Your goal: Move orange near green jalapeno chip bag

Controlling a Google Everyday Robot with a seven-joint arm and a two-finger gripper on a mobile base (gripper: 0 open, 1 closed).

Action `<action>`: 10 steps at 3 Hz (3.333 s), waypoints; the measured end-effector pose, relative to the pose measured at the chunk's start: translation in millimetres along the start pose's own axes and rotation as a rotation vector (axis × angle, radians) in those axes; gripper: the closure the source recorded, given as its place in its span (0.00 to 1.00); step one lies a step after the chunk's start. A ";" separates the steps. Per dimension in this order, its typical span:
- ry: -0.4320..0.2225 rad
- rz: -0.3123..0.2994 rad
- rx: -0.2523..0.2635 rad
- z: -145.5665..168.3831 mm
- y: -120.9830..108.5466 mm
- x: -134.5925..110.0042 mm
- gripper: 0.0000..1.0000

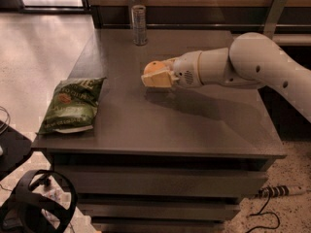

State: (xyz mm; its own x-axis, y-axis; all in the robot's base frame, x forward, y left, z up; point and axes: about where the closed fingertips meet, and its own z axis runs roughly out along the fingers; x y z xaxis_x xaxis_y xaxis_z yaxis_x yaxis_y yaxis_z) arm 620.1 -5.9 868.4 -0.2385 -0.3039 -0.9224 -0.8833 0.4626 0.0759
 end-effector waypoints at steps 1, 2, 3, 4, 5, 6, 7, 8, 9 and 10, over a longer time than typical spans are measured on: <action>0.011 -0.015 -0.026 10.5 33.6 6.2 1.00; 0.006 -0.033 -0.066 22.3 60.0 9.8 1.00; -0.020 -0.051 -0.130 38.5 81.8 9.8 1.00; -0.048 -0.064 -0.204 58.2 98.7 9.7 1.00; -0.069 -0.068 -0.258 72.5 111.1 10.9 1.00; -0.064 -0.086 -0.311 84.1 121.7 12.9 1.00; -0.064 -0.085 -0.310 84.3 122.7 12.3 0.82; -0.064 -0.086 -0.313 85.1 123.8 12.0 0.60; -0.064 -0.086 -0.313 85.2 123.9 12.0 0.36; -0.064 -0.088 -0.317 86.4 125.8 11.6 0.13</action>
Offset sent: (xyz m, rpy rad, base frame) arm -0.0683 0.0643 -0.0197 0.0078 -0.0130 0.1205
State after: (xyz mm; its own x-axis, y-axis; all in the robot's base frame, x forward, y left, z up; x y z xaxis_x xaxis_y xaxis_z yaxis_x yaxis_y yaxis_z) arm 541.1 120.8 834.6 -0.1391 -0.2739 -0.9516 -0.9833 0.1518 0.1001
